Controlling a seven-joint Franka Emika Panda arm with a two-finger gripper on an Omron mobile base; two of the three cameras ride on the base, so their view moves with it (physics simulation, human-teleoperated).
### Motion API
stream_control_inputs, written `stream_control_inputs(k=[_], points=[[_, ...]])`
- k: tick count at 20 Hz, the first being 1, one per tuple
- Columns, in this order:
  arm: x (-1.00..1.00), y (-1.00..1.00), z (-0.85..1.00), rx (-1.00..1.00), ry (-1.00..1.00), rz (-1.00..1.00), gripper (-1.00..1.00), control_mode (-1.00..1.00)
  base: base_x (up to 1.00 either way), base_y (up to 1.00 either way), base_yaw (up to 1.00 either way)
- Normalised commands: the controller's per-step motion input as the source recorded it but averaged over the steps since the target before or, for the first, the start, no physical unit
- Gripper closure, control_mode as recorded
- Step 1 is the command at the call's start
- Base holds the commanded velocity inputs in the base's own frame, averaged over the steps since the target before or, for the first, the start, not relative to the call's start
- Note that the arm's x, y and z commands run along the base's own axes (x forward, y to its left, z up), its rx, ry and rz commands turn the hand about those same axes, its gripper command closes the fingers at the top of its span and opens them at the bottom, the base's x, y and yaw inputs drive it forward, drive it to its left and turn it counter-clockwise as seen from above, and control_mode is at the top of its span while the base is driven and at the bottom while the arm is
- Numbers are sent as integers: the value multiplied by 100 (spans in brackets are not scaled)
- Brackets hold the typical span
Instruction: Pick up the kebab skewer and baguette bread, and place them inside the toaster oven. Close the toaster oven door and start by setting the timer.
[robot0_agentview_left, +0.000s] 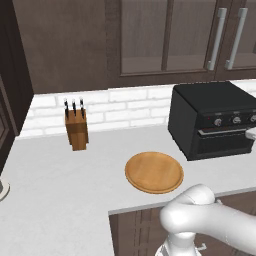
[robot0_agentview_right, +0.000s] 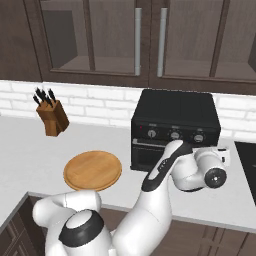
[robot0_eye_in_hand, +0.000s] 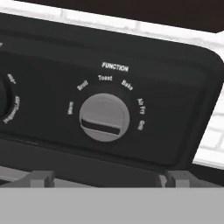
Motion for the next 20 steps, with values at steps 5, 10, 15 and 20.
stream_control_inputs(k=[5, 10, 15, 20], points=[[-2, -14, 1, 0, 0, 0, -100, -100, 0, 0, 0], [-12, -13, 13, 1, 0, -1, -100, -100, 0, 0, 0], [-24, -4, 13, 3, 0, -1, -100, -100, 0, 0, 0], [-69, 13, 0, 3, 2, 0, -100, -100, 0, 0, 0]])
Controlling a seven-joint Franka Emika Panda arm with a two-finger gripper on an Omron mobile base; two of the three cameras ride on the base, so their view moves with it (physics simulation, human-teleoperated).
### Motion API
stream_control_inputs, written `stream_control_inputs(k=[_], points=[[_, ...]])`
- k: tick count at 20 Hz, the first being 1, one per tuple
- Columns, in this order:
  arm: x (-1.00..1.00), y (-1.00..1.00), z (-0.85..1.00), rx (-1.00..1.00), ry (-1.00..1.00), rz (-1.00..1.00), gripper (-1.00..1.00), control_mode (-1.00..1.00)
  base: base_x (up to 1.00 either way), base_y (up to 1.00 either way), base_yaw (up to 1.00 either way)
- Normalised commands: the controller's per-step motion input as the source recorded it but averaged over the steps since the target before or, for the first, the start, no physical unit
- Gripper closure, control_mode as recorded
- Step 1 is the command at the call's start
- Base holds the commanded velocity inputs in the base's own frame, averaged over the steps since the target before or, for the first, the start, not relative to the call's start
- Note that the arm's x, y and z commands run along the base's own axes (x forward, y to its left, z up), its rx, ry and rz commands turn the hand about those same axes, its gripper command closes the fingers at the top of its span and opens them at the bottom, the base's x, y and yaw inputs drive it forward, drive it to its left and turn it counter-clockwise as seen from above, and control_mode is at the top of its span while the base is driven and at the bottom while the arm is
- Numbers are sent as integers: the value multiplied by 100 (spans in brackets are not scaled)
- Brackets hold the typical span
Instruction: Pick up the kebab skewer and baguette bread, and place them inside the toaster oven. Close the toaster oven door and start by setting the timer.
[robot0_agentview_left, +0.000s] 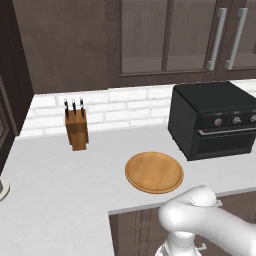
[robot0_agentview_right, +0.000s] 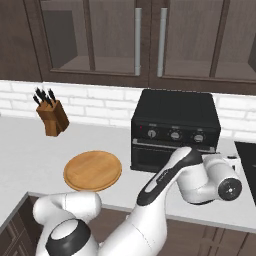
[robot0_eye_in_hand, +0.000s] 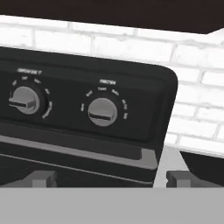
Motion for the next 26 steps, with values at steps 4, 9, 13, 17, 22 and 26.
stream_control_inputs(k=[4, 9, 13, 17, 22, 26], points=[[-55, 44, 0, 4, 3, 0, -100, -100, 0, 0, 0], [-27, 73, 0, 2, 1, 0, -100, -100, 0, 0, 0], [-18, 83, 0, 3, 0, 0, -100, -100, 0, 0, 0], [-5, 59, 0, 5, 0, 0, -100, -100, 0, 0, 0], [12, 24, 7, 3, 0, 0, -100, -100, 0, 0, 0], [31, 8, 2, 1, 0, 0, -100, -100, 0, 0, 0]])
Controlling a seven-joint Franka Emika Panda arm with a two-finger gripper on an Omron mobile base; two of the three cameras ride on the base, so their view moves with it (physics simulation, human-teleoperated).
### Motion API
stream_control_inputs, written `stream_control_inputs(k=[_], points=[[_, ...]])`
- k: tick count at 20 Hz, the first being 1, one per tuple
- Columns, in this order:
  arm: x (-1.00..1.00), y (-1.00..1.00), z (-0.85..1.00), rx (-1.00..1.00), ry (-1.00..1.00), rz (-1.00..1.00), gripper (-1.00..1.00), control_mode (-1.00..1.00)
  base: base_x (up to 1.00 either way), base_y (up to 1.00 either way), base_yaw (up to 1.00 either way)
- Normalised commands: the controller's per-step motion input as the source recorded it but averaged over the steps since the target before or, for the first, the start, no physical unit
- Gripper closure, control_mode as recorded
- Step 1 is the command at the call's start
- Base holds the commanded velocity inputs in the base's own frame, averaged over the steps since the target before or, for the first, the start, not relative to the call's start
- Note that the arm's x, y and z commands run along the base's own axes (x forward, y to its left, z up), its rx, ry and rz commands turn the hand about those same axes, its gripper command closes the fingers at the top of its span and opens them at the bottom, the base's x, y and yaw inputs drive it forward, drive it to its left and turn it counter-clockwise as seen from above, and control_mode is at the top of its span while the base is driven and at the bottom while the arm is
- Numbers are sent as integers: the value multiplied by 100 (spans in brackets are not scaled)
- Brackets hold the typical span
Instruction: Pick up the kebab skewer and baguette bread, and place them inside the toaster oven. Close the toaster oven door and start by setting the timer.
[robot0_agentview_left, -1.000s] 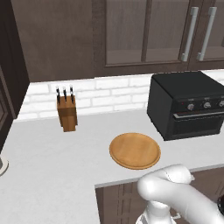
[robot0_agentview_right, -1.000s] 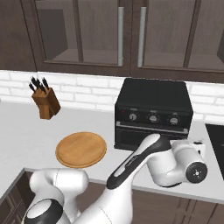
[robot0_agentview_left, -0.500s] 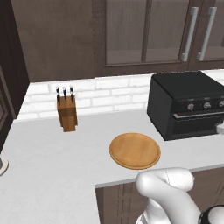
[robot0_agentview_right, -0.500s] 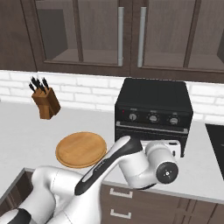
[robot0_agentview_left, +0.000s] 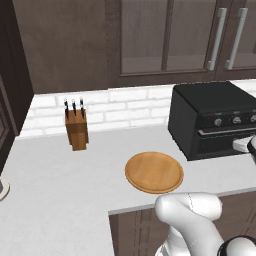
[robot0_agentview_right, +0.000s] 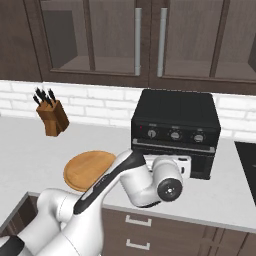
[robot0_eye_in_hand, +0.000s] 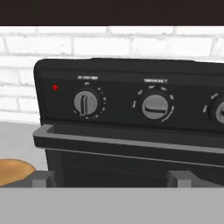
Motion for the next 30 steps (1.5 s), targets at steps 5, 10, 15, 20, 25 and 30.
stream_control_inputs(k=[5, 10, 15, 20, 25, 30], points=[[19, 19, 3, 0, 0, 0, -100, -100, 0, 0, 0], [2, 16, 19, 0, 0, 0, -100, -100, 0, 0, 0], [1, 7, 11, 4, 0, 0, -100, -100, 0, 0, 0], [7, 3, 0, 5, 0, -1, -100, -100, 0, 0, 0], [18, 6, 0, 2, 0, 0, -100, -100, 0, 0, 0], [27, 10, 0, 0, 0, 0, -100, -100, 0, 0, 0]])
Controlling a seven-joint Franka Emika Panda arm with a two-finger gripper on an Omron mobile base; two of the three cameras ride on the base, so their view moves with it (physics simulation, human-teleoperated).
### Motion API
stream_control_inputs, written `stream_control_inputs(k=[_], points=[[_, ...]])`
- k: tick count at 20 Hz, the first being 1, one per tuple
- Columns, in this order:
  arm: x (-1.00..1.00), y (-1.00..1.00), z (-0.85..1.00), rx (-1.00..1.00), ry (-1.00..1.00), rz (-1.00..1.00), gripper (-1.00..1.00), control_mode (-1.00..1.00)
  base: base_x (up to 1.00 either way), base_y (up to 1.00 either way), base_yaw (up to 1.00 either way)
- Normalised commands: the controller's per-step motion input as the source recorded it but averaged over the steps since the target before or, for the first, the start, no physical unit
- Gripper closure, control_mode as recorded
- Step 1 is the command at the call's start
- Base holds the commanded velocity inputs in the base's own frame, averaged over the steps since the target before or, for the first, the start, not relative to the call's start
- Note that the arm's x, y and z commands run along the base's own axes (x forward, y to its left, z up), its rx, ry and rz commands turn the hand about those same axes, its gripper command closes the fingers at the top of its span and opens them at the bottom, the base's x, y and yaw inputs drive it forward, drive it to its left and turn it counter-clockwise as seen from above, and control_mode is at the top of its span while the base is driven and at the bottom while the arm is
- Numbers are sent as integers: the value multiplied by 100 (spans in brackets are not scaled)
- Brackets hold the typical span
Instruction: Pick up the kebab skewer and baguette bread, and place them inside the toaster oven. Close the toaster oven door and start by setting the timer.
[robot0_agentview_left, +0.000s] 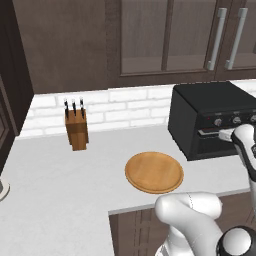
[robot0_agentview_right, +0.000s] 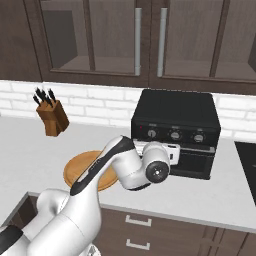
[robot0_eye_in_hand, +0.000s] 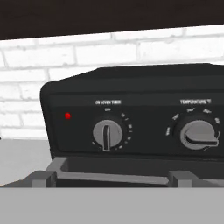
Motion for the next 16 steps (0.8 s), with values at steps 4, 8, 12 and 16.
stream_control_inputs(k=[4, 8, 12, 16], points=[[28, 5, 4, 1, 0, 0, -100, -100, 0, 0, 0], [14, 0, 14, 4, 0, 0, -100, -100, 0, 0, 0], [11, 0, 4, 3, 0, 0, -100, -100, 0, 0, 0], [0, 0, 0, 1, 0, 0, -100, -100, 0, 0, 0]])
